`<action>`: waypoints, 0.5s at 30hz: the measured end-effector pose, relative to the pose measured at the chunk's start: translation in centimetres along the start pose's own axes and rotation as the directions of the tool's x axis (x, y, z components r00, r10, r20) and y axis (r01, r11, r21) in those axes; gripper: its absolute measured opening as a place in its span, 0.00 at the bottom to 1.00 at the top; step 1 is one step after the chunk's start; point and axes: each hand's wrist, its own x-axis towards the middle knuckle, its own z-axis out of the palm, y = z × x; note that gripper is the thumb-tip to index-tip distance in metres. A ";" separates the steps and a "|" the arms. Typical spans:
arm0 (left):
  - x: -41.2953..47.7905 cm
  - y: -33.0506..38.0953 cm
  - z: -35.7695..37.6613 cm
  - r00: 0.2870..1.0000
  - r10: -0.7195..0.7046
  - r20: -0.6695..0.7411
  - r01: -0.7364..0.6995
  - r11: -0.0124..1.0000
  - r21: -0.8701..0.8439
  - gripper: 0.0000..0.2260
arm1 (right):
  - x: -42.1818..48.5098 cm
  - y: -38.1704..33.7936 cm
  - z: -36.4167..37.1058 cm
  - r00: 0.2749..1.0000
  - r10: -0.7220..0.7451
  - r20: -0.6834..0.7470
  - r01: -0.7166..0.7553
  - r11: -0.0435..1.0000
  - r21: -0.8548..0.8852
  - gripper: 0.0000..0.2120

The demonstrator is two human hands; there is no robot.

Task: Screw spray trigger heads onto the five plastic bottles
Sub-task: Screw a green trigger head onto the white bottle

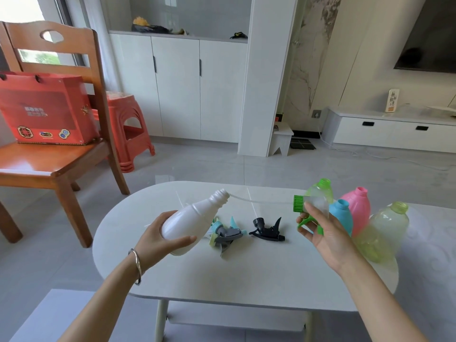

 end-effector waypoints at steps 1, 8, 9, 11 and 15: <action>0.0 0.0 0.0 1.000 0.001 0.004 -0.001 1.000 0.002 0.34 | 0.0 -0.1 -0.1 1.000 0.005 -0.004 -0.005 1.000 0.006 0.04; 0.0 0.2 -0.6 0.999 0.008 0.042 -0.007 1.000 -0.014 0.34 | 0.1 -1.0 -1.2 0.999 -0.028 -0.044 0.025 0.998 -0.058 0.07; 0.0 0.2 -0.5 0.999 -0.002 0.043 0.003 1.000 -0.015 0.34 | 0.1 -1.0 -1.3 0.998 -0.043 -0.055 0.039 0.997 -0.060 0.08; -0.1 0.3 -0.4 0.998 -0.023 0.058 0.026 0.999 -0.046 0.33 | 0.1 -1.1 -1.6 0.995 -0.055 -0.078 0.052 0.998 -0.048 0.08; -0.3 0.6 0.0 0.987 -0.025 0.156 0.046 0.991 -0.129 0.32 | -0.1 -0.8 -1.4 0.998 -0.025 -0.066 0.022 0.999 -0.041 0.08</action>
